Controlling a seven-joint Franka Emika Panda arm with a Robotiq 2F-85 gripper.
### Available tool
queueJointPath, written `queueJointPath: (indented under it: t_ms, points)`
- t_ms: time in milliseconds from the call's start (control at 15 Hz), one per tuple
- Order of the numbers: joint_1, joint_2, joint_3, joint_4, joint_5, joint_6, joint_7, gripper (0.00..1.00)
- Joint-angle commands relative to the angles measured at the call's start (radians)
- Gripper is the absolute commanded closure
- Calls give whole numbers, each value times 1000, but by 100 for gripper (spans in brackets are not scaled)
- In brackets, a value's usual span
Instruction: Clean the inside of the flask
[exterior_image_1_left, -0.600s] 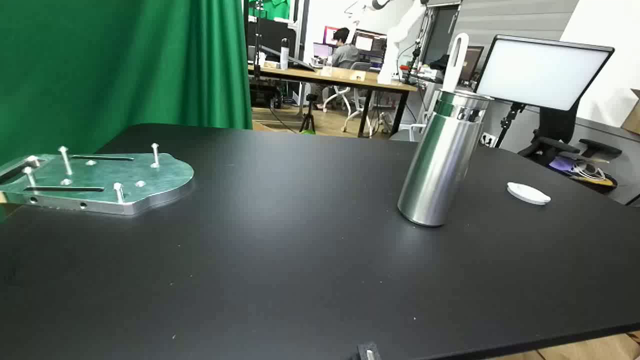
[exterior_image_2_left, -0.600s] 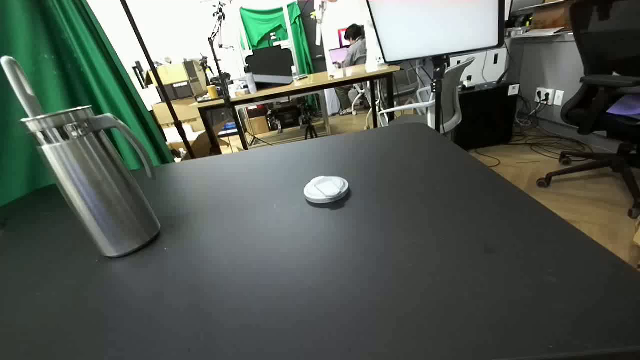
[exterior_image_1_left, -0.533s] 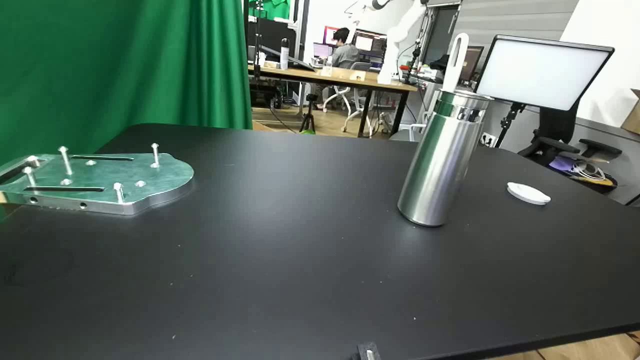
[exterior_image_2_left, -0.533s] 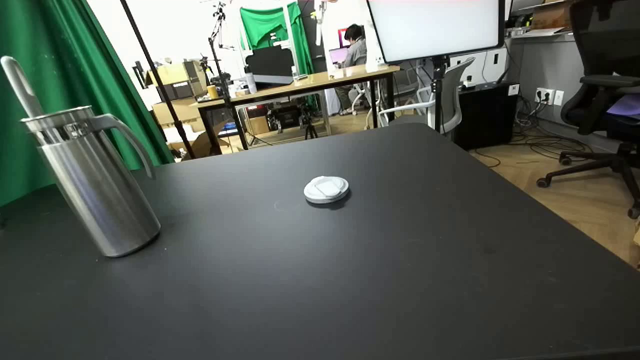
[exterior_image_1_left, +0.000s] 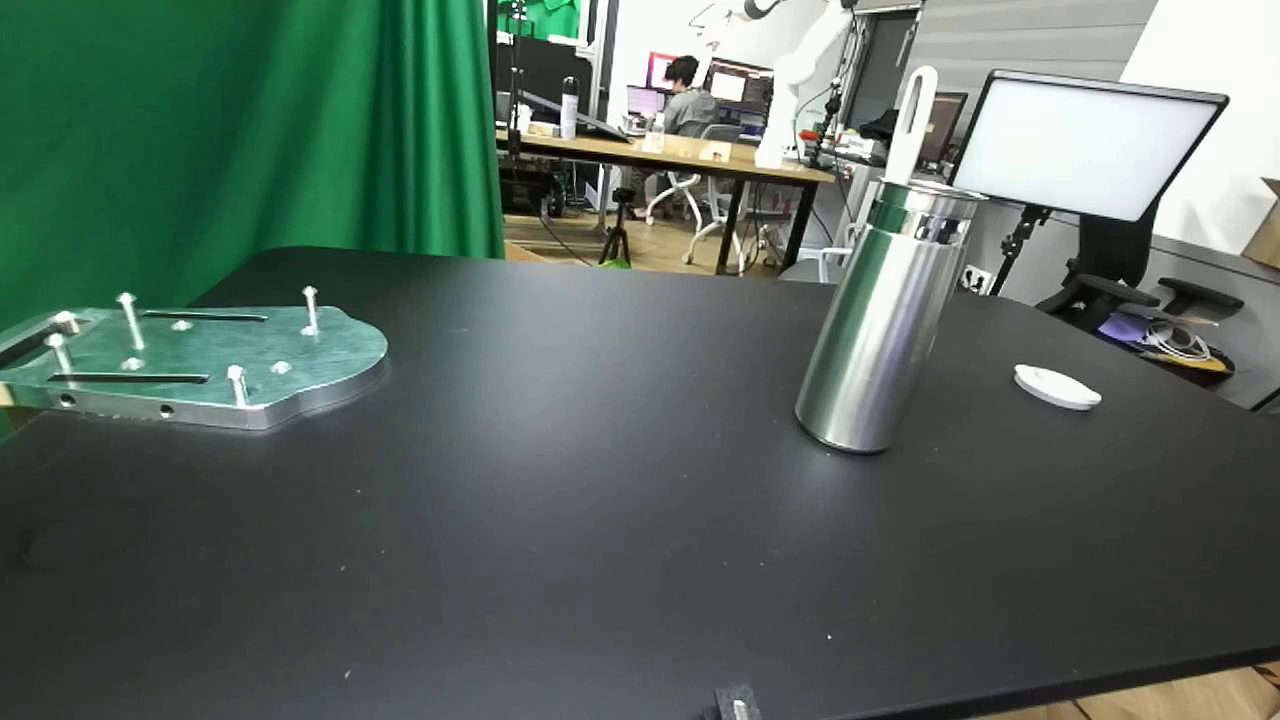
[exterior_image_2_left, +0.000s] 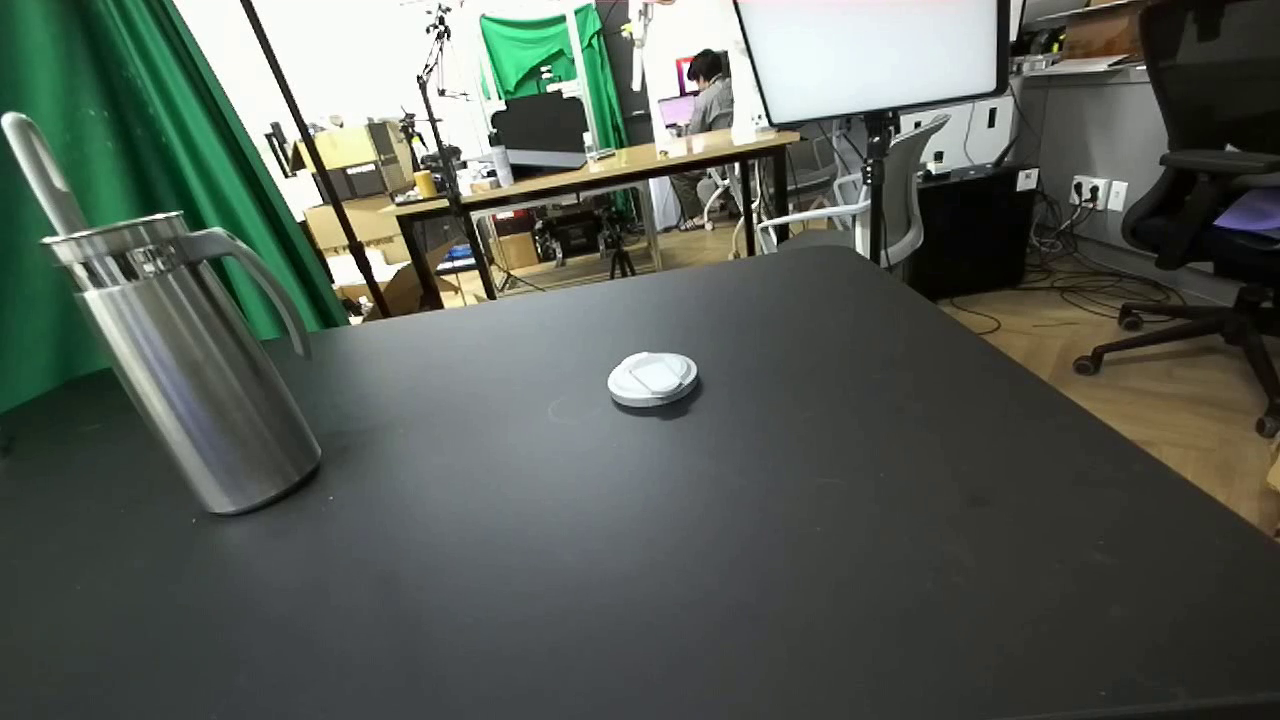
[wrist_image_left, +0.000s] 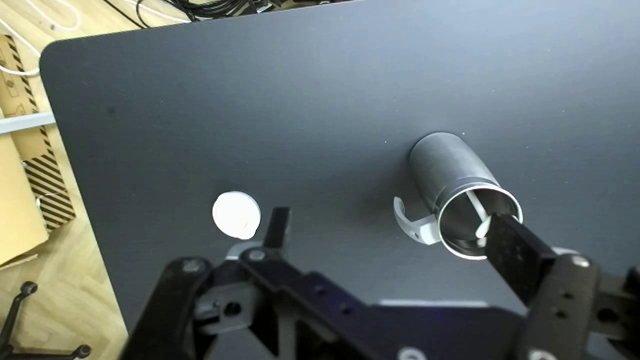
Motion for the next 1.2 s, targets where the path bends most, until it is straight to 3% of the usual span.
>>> queueJointPath:
  t_ms: [0, 400, 667, 1133]
  points:
    - [14, 1, -10, 2, -6, -3, 6, 0]
    - [28, 43, -7, 16, 12, 32, 4, 0]
    - [66, 142, 7, 38, 57, 119, 9, 0]
    - [122, 293, 55, 48, 145, 160, 26, 0]
